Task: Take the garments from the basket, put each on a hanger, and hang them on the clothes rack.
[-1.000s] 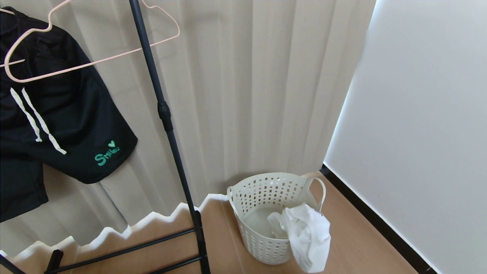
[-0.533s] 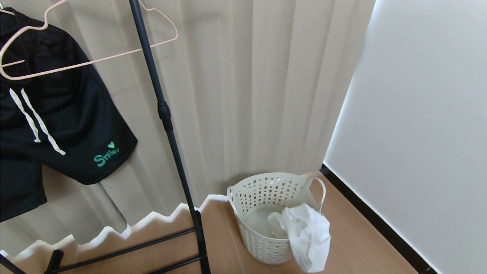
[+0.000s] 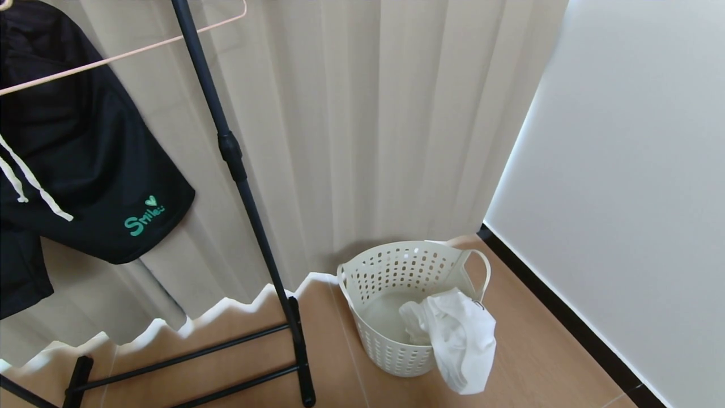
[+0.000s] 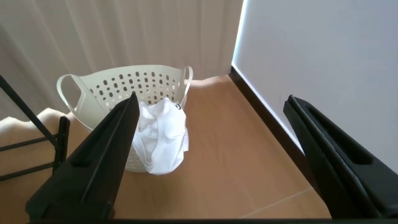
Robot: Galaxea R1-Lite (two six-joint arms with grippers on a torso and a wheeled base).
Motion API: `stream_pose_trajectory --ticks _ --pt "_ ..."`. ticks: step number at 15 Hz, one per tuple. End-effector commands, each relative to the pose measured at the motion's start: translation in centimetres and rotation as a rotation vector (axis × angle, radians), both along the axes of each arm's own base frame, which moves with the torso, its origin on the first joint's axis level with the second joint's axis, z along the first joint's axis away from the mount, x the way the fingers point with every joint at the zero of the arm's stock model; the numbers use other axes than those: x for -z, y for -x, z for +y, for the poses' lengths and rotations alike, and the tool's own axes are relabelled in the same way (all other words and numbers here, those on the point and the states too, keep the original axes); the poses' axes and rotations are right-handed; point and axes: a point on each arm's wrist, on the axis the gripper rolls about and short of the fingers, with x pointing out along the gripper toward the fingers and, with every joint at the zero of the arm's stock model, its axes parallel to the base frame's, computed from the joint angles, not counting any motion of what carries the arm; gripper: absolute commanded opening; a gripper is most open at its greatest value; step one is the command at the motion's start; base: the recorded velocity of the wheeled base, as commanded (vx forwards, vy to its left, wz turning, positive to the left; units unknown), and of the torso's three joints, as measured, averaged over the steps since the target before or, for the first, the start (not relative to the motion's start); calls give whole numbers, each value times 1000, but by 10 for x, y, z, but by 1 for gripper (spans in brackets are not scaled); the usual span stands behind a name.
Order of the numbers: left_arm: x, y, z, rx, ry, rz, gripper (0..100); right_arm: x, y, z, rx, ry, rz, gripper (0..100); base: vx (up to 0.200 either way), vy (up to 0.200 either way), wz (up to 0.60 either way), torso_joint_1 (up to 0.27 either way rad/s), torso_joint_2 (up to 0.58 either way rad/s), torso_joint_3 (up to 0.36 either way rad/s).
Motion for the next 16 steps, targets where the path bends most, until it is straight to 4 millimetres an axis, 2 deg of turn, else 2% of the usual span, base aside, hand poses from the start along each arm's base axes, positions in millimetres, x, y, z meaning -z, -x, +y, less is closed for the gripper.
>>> stream_pose_trajectory --ticks 1,16 --pt "0 0 0 -1 0 0 100 0 0 0 1 0 1 100 0 0 0 2 2 -193" --pt "0 0 0 -2 0 0 100 0 0 0 1 2 1 100 0 0 0 2 3 -198"
